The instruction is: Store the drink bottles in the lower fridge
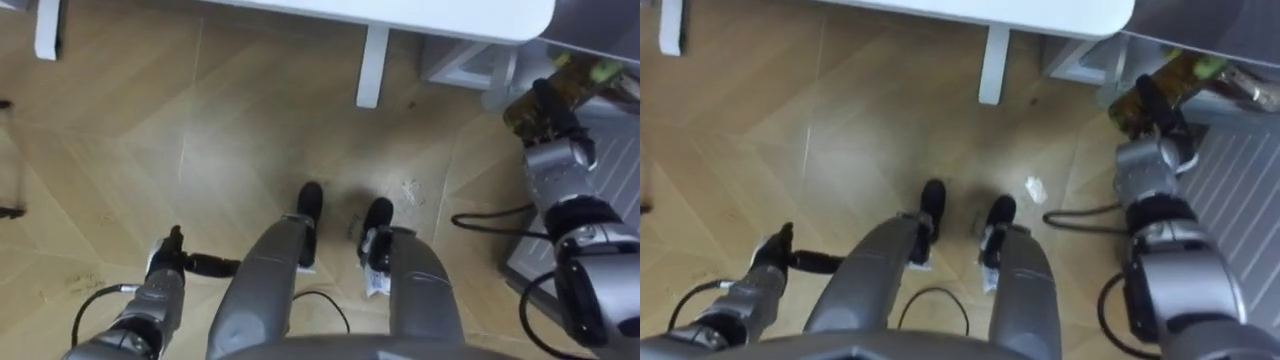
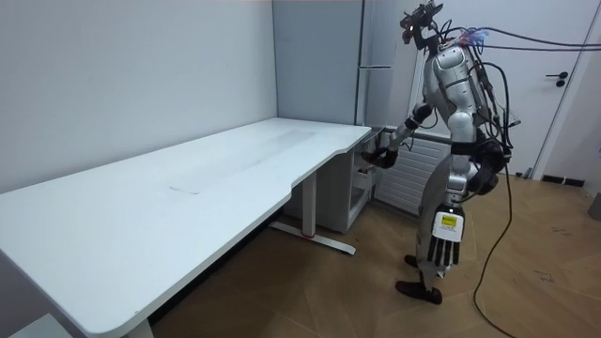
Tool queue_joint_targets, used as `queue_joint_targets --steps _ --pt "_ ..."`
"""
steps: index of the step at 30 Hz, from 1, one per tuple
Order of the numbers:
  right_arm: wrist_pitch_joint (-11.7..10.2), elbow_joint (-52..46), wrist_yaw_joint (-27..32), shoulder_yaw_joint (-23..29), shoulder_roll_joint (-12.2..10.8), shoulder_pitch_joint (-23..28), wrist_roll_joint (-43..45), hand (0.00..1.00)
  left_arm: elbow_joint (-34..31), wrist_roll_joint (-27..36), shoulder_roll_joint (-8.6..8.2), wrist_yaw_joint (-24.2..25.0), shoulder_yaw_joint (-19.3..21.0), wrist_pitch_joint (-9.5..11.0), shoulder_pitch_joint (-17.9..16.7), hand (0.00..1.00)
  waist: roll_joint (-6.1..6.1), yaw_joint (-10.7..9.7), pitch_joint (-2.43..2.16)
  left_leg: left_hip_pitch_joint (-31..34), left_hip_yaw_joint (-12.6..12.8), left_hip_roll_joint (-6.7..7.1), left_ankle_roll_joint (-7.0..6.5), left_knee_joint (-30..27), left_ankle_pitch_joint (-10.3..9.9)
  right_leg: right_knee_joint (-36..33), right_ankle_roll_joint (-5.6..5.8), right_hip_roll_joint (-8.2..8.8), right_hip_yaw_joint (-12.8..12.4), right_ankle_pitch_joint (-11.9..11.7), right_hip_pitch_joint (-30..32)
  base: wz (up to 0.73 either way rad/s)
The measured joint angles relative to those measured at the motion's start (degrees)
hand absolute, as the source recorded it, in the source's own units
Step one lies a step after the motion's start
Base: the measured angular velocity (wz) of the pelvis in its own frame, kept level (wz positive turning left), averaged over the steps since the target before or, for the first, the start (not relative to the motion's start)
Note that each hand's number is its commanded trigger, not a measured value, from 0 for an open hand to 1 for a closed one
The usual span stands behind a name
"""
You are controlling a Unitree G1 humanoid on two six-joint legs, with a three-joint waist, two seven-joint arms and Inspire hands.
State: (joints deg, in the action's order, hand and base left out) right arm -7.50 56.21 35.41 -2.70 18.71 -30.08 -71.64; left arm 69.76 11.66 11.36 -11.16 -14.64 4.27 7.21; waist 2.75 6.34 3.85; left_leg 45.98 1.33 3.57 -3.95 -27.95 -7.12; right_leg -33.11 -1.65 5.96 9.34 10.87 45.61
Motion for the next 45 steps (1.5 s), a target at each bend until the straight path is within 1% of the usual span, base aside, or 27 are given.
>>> queue_joint_targets --steps 1,3,5,6,7,8,9,10,12,13,14,15,18,21,22,28,30,31,32,37,40,42,45 --pt "0.09 0.02 0.32 -0.02 0.27 -0.49 0.08 1.00 0.00 0.04 0.54 -0.07 -1.28 0.06 0.11 0.00 0.42 -0.32 0.19 0.63 0.07 0.02 0.00 -0.47 0.00 -0.62 -0.10 0.04 -0.04 0.06 0.76 0.00" --pt "0.09 0.01 0.30 -0.03 0.92 -1.16 0.07 1.00 0.01 0.00 1.00 -1.04 -2.58 0.01 0.47 0.00 0.90 -0.81 0.41 1.90 0.17 0.07 -0.01 -1.35 -0.01 -1.66 -0.22 0.11 -0.08 0.17 2.03 0.00" --pt "0.10 -0.05 0.54 -0.03 1.59 -2.41 -0.19 1.00 0.06 0.13 1.17 -1.77 -2.66 -0.01 0.89 0.00 1.26 -1.34 0.56 3.51 0.30 0.07 -0.02 -2.21 -0.02 -2.68 -0.29 0.22 -0.22 0.22 3.70 0.00" --pt "0.10 -0.08 0.92 -0.03 2.14 -3.25 -0.63 1.00 0.06 0.21 1.23 -2.11 -2.63 -0.10 1.34 0.00 1.38 -1.46 0.57 4.87 0.37 -0.12 -0.03 -3.22 -0.04 -3.14 -0.33 0.10 -0.38 0.22 4.84 0.00" --pt "0.47 -0.11 1.30 0.00 2.76 -4.11 -1.48 1.00 0.02 0.23 1.41 -2.41 -2.60 -0.01 1.49 0.00 1.67 -1.72 0.59 5.74 0.50 -0.04 -0.03 -3.71 -0.04 -3.98 -0.36 0.07 -0.73 0.27 5.98 0.00" --pt "0.91 -0.11 1.64 0.06 3.23 -4.61 -2.29 1.00 0.00 0.21 1.44 -2.73 -2.59 0.00 1.59 0.00 1.76 -1.82 0.55 6.16 0.50 0.02 -0.04 -3.86 -0.03 -4.24 -0.36 0.08 -0.85 0.26 6.48 0.00" --pt "1.66 -0.10 2.39 0.14 4.23 -5.83 -4.00 1.00 -0.01 0.14 1.47 -3.53 -2.59 0.00 1.76 0.00 1.76 -1.95 0.55 6.81 0.52 0.03 -0.05 -4.26 -0.02 -4.70 -0.37 0.07 -1.01 0.26 7.12 0.00" --pt "1.80 -0.06 3.07 0.17 4.93 -6.81 -5.79 1.00 0.02 0.14 1.57 -4.10 -2.58 0.00 1.78 0.00 1.76 -2.10 0.55 7.22 0.51 -0.02 -0.05 -4.71 -0.02 -4.75 -0.39 0.05 -1.02 0.25 7.50 0.00" --pt "1.79 -0.06 3.35 0.30 5.58 -7.51 -8.24 1.00 0.10 0.20 1.77 -4.86 -2.60 0.02 1.75 0.00 1.80 -2.57 0.56 7.36 0.35 -0.09 -0.04 -4.88 -0.02 -4.80 -0.41 0.04 -0.91 0.24 7.43 0.00" --pt "1.79 -0.06 3.35 0.38 5.79 -7.93 -9.45 0.89 0.22 0.17 1.99 -5.02 -2.62 0.02 1.74 0.00 1.99 -2.85 0.53 7.36 0.34 -0.18 -0.03 -5.17 -0.02 -4.78 -0.44 -0.06 -0.88 0.19 7.33 0.00" --pt "1.79 -0.06 3.35 0.67 5.82 -8.15 -9.76 0.40 0.33 0.17 2.12 -5.02 -2.69 0.02 1.74 0.00 2.07 -2.92 0.52 7.36 0.35 -0.23 -0.03 -5.42 -0.02 -4.73 -0.46 -0.05 -0.89 0.11 7.27 0.00" --pt "1.79 -0.06 3.30 1.96 5.91 -8.54 -10.82 0.00 0.52 0.20 2.32 -5.02 -3.18 0.08 1.74 0.00 2.13 -3.00 0.50 7.34 0.33 -0.25 -0.03 -5.54 -0.03 -4.71 -0.46 -0.05 -0.90 0.03 7.19 -0.03" --pt "1.72 -0.05 3.79 4.50 6.49 -10.08 -12.83 0.00 0.72 0.18 2.70 -5.01 -3.64 -0.01 1.74 0.00 2.14 -2.97 0.49 7.25 0.34 -0.25 -0.07 -5.59 0.00 -4.59 -0.37 -0.06 -0.94 -0.16 7.03 0.00" --pt "1.69 -0.03 3.99 6.48 7.20 -10.22 -15.07 0.00 1.28 0.14 2.90 -5.02 -3.60 -0.09 1.70 0.00 2.15 -2.77 0.48 6.81 0.34 -0.18 -0.10 -5.55 0.00 -4.53 -0.35 -0.05 -0.83 -0.16 6.63 0.00" --pt "1.59 -0.03 3.94 6.58 7.58 -10.36 -15.70 0.00 1.28 0.15 2.96 -5.02 -3.54 -0.16 1.67 0.00 2.15 -2.70 0.47 6.71 0.42 -0.17 -0.13 -5.52 0.02 -4.57 -0.34 -0.04 -0.85 -0.16 6.58 0.00" --pt "1.30 1.12 4.10 8.58 7.81 -10.54 -16.61 0.00 1.26 0.18 3.03 -4.93 -3.54 -0.15 1.65 0.00 2.15 -2.70 0.44 5.73 0.51 -0.18 -0.14 -5.37 0.02 -4.64 -0.35 0.02 -0.86 -0.15 5.73 0.00" --pt "0.78 1.44 4.05 8.60 8.15 -10.56 -17.60 0.00 1.26 0.32 3.02 -4.93 -3.56 -0.18 1.63 0.00 2.16 -2.69 0.43 5.34 0.80 -0.22 -0.14 -5.13 0.02 -4.65 -0.36 0.04 -1.00 -0.14 5.47 -0.05" --pt "0.37 1.43 3.77 8.58 8.59 -10.62 -18.09 0.00 1.26 0.84 3.02 -4.92 -3.57 -0.18 1.65 0.00 2.25 -2.71 0.35 5.15 1.02 -0.30 -0.15 -4.80 0.02 -4.65 -0.36 0.01 -1.18 -0.16 5.41 -0.08" --pt "0.37 1.43 3.60 8.54 8.75 -10.62 -18.08 0.00 1.27 1.49 3.01 -4.92 -3.57 -0.15 1.65 0.00 2.28 -2.71 0.34 5.00 1.15 -0.34 -0.15 -4.73 0.03 -4.62 -0.40 0.01 -1.21 -0.20 5.30 -0.09" --pt "0.38 1.84 3.54 8.42 8.69 -10.59 -18.39 0.00 1.27 4.94 2.97 -4.81 -3.59 -0.12 1.63 0.00 2.26 -1.70 0.33 3.51 1.93 -0.85 -0.15 -4.45 0.03 -4.36 -0.73 0.03 -1.36 -0.47 4.17 -0.07" --pt "0.38 2.69 3.52 8.42 8.69 -10.57 -18.72 0.00 1.28 6.37 2.95 -4.79 -3.86 -0.14 1.50 0.00 2.22 -1.31 0.30 2.70 1.85 -0.92 -0.10 -4.33 0.06 -4.17 -0.77 0.02 -1.29 -0.50 3.24 0.00" --pt "0.38 3.26 3.54 8.42 8.69 -10.58 -18.96 0.00 1.28 6.86 2.99 -4.78 -4.83 -0.15 1.39 0.00 2.20 -1.08 0.29 2.21 1.80 -0.94 -0.09 -4.16 0.06 -3.89 -0.76 0.01 -1.22 -0.52 2.72 0.00" --pt "-0.16 3.76 3.53 8.43 8.71 -10.58 -18.51 0.00 1.25 6.86 3.06 -4.30 -4.79 -0.14 1.24 0.00 2.24 -1.09 0.25 2.10 1.75 -0.86 -0.18 -3.56 0.36 -3.31 -0.62 -0.05 -1.20 -0.78 2.61 0.00"
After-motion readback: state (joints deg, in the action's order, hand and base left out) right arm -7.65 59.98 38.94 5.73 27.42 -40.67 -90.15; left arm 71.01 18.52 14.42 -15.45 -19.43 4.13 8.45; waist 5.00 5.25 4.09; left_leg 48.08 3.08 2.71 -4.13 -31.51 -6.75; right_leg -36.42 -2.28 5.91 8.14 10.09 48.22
